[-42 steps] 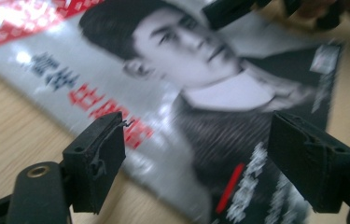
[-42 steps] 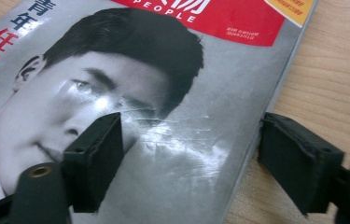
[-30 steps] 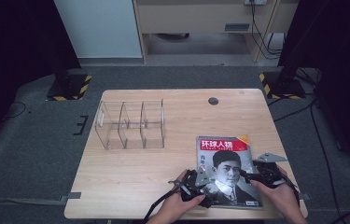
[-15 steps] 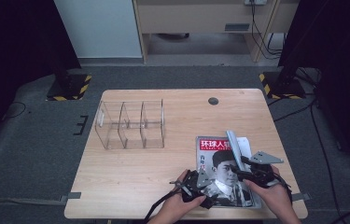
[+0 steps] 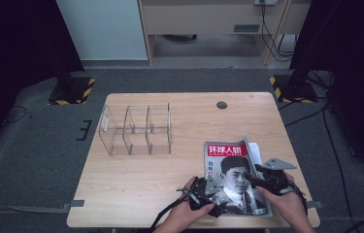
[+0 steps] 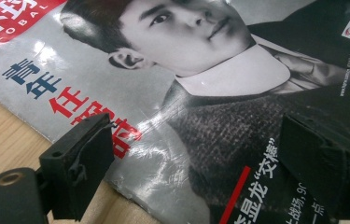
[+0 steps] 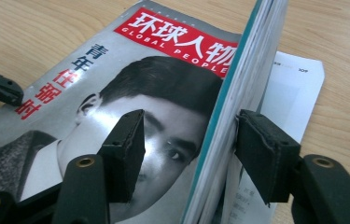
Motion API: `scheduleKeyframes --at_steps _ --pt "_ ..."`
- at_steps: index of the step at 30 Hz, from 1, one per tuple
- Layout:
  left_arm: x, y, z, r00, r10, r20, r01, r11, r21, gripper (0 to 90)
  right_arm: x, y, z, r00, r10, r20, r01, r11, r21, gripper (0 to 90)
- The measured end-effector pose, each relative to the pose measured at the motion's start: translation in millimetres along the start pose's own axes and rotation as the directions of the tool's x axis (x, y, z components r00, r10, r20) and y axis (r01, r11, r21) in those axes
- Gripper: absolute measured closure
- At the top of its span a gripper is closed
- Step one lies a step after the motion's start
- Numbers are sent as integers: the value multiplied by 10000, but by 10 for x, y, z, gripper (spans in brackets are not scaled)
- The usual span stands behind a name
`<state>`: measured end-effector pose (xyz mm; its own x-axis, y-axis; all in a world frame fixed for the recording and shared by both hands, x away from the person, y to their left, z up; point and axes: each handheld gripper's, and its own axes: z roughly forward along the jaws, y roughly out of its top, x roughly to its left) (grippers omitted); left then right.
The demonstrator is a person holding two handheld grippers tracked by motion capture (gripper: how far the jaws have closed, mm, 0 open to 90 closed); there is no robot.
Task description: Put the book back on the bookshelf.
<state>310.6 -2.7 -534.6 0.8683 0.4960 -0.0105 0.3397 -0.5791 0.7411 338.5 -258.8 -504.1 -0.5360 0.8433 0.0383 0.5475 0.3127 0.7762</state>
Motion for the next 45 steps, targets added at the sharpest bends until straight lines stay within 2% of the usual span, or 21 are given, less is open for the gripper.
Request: scheduleKeyframes --at_steps 3,7,12,14,18,25,26,31,35,39,41,45 --pt "1 1 -1 10000 28 0 -28 10000 26 101 15 13 -17 9998 26 -177 -29 9998 -209 461" --pt "0 1 0 10000 2 -5 -2 10000 6 101 22 19 -8 9995 28 -319 -34 9999 -167 465" --pt "1 1 -1 10000 26 -3 -26 10000 26 101 -12 15 14 9988 380 -318 -385 9992 -145 469" --pt "-1 1 1 10000 11 -12 -11 10000 9 101 -22 6 29 9990 422 -146 -422 9991 0 466" --pt "0 1 -1 10000 37 -11 -37 10000 33 101 -38 -8 59 9985 552 -27 -552 9982 230 444" --pt "-2 1 0 10000 35 -17 -35 10000 39 100 -76 -33 114 9965 832 -11 -830 9946 621 357" --pt "-3 1 1 10000 36 -23 -35 10000 41 99 -84 -40 126 9953 965 -79 -957 9928 715 320" --pt "-6 4 6 10000 8 -49 -8 10000 18 97 -99 -67 159 9952 966 -161 -948 9914 900 276" --pt "-7 3 6 10000 13 -49 -13 10000 11 97 -92 -84 198 9972 712 -208 -688 9926 996 206" --pt "-7 4 5 10000 41 -61 -41 10000 38 97 -78 -87 210 9974 700 -179 -679 9926 1004 178" --pt "-8 4 6 10000 17 -62 -17 10000 21 97 -105 -106 225 9973 723 -91 -708 9909 1143 173" --pt "-8 4 6 10000 15 -59 -15 10000 20 97 -137 -105 227 9963 839 -207 -804 9879 1325 189"
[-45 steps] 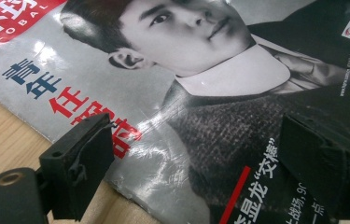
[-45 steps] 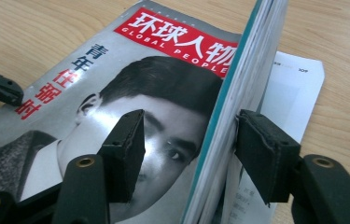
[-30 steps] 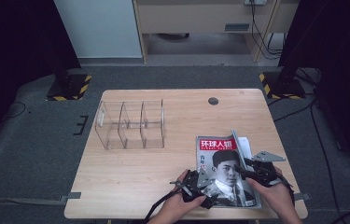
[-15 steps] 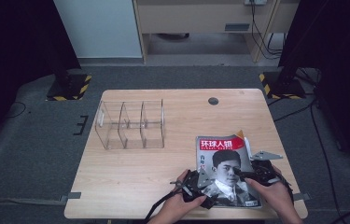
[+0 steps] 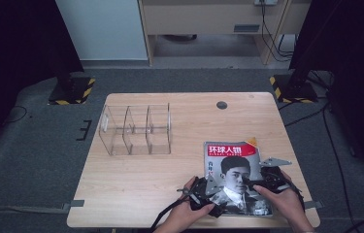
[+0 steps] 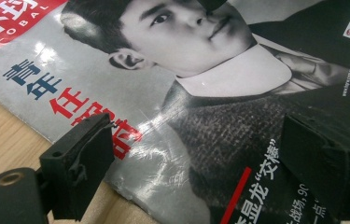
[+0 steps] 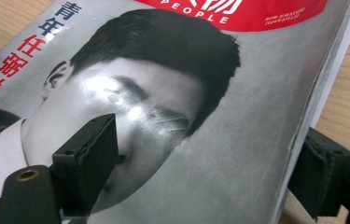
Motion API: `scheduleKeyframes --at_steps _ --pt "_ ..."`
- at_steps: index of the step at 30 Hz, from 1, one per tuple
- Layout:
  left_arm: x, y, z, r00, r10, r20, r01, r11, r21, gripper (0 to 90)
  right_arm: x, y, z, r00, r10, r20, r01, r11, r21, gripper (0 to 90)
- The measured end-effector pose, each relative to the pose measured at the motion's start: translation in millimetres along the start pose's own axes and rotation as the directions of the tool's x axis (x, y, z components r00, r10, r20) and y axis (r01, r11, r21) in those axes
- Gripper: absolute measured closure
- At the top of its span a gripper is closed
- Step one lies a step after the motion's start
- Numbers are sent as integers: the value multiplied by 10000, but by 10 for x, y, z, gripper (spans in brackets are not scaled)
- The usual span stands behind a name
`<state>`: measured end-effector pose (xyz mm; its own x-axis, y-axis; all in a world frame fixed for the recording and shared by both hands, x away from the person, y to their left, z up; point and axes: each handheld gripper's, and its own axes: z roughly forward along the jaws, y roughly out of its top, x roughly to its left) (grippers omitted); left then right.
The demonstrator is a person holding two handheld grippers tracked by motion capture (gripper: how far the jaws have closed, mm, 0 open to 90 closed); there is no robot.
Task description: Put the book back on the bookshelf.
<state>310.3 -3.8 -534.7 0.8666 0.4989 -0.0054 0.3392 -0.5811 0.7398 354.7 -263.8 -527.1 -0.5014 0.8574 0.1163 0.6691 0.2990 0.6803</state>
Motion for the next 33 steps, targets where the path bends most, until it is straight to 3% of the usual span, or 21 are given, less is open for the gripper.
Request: scheduleKeyframes --at_steps 12,19,24,30,33 --pt "0 1 -1 10000 42 -7 -42 10000 31 96 -12 -7 -18 9998 -173 116 173 9999 -3 246" --pt "0 0 -1 10000 44 -11 -44 10000 30 97 86 30 -67 9952 -829 528 827 9966 66 250" --pt "-1 1 -1 10000 45 -14 -45 10000 32 96 101 59 -127 9952 -851 481 863 9960 -227 322" --pt "-1 1 -1 10000 46 -18 -46 10000 31 97 130 114 -202 9960 -881 115 887 9927 -819 438" --pt "-2 0 0 10000 46 -27 -45 10000 32 96 164 134 -192 9964 -846 -60 838 9926 -884 445"
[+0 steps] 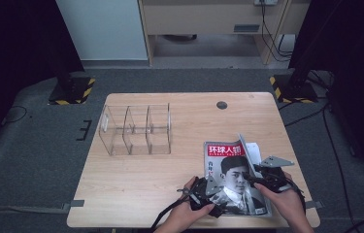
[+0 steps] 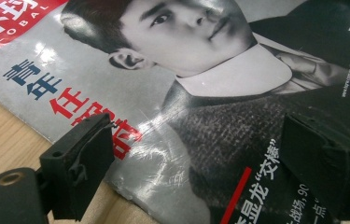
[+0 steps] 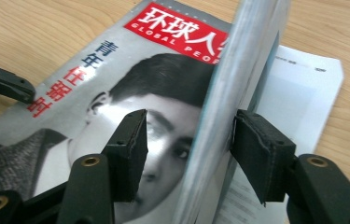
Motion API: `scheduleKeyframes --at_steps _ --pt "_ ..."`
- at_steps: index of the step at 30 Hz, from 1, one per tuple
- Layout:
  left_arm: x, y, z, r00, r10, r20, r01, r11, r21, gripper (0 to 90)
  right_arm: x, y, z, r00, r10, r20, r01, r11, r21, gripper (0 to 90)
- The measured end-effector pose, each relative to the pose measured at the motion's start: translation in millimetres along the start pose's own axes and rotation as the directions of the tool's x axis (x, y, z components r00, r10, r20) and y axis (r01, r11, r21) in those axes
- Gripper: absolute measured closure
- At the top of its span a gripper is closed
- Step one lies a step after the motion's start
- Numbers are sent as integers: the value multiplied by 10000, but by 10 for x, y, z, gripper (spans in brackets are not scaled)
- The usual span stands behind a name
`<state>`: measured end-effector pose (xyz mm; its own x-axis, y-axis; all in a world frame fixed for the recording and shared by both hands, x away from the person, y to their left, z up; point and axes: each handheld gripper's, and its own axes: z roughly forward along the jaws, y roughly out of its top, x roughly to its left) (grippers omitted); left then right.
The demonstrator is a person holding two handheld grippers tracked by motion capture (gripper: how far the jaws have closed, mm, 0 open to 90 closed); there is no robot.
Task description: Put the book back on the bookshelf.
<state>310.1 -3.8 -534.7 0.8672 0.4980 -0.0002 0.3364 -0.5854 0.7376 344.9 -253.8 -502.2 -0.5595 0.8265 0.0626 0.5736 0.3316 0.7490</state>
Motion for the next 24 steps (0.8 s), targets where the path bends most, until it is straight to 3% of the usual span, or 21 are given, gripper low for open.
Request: scheduleKeyframes --at_steps 2,6,9,14,16,17,24 --pt "0 0 0 10000 -3 -8 3 10000 1 96 10 -3 47 9997 -96 225 91 9997 218 436" --pt "-1 0 2 10000 -33 -11 33 10000 -24 95 -43 -40 92 9994 230 253 -245 9980 591 431" --pt "-1 0 2 10000 -34 -11 34 10000 -23 96 -68 -64 118 9994 334 18 -335 9978 575 431" --pt "-1 0 2 10000 -36 -12 36 10000 -23 95 -50 -42 139 9995 324 14 -324 9972 670 407" --pt "-1 0 2 10000 -34 -11 34 10000 -23 96 -53 -39 133 9997 244 92 -250 9968 754 447" --pt "-1 0 2 10000 -33 -11 33 10000 -20 95 -63 -38 131 9995 229 233 -246 9968 759 515" --pt "0 1 2 10000 -50 0 50 10000 -20 95 -81 -26 126 9975 260 650 -313 9961 823 655"
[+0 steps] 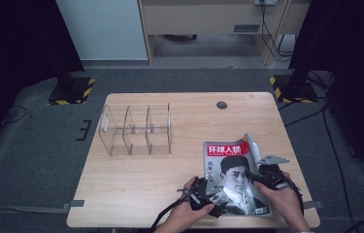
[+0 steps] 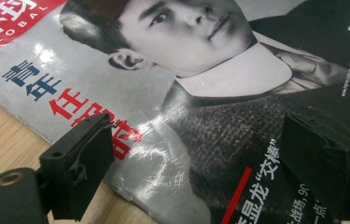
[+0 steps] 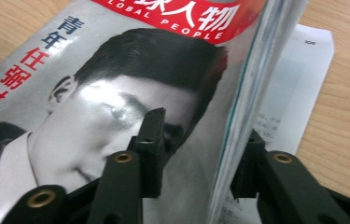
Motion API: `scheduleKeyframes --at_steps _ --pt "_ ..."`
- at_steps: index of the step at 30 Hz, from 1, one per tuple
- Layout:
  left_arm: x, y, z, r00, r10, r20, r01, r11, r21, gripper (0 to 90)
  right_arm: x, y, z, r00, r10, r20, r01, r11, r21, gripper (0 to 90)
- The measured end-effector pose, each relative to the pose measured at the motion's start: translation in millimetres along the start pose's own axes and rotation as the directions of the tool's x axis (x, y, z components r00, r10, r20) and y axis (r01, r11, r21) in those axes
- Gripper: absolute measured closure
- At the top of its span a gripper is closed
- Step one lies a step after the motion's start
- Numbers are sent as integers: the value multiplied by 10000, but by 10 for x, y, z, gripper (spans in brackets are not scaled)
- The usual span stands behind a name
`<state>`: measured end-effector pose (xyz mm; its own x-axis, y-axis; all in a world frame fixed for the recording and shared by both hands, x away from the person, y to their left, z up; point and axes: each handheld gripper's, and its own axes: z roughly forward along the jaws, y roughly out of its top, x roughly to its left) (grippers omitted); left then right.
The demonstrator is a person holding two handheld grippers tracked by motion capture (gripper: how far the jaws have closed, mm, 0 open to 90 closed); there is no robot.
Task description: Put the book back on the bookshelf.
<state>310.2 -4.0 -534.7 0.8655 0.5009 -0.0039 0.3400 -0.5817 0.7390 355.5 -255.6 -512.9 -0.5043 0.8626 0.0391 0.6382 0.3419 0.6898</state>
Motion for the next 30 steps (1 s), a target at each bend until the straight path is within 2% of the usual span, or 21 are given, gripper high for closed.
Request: scheduleKeyframes --at_steps 2,4,8,10,12,16,19,20,24,30 --pt "1 0 -1 10000 0 8 0 10000 0 95 4 7 -10 9999 172 6 -172 9998 64 689" --pt "5 0 -1 10000 2 41 -2 10000 -5 95 0 11 -18 9999 80 75 -80 10000 2 730" --pt "25 -3 -8 9996 -126 244 127 9999 -52 88 1 33 -23 9997 228 79 -228 9997 -33 795" --pt "47 -8 -20 9989 -234 396 238 9997 -103 88 7 45 -21 9996 290 21 -290 9995 -114 824" --pt "82 -16 -35 9969 -609 495 622 9978 -243 89 6 53 -26 9996 266 -43 -267 9995 -168 833" --pt "224 -27 -99 9941 -1088 -38 1084 9925 -558 95 27 79 -57 9999 126 -64 -129 9985 -525 870" --pt "345 -51 -156 9868 -1576 -372 1544 9851 -764 95 32 89 -76 9999 10 -107 -18 9977 -675 874" --pt "407 -66 -179 9819 -1836 -457 1794 9802 -838 95 36 88 -79 9999 17 -116 -25 9975 -708 875" --pt "459 -87 -186 9777 -2014 -592 1962 9770 -837 95 42 92 -103 9998 24 -215 -41 9967 -812 875" --pt "493 -99 -167 9756 -2130 -534 2087 9750 -762 93 51 110 -157 9993 -56 -381 14 9938 -1110 876"
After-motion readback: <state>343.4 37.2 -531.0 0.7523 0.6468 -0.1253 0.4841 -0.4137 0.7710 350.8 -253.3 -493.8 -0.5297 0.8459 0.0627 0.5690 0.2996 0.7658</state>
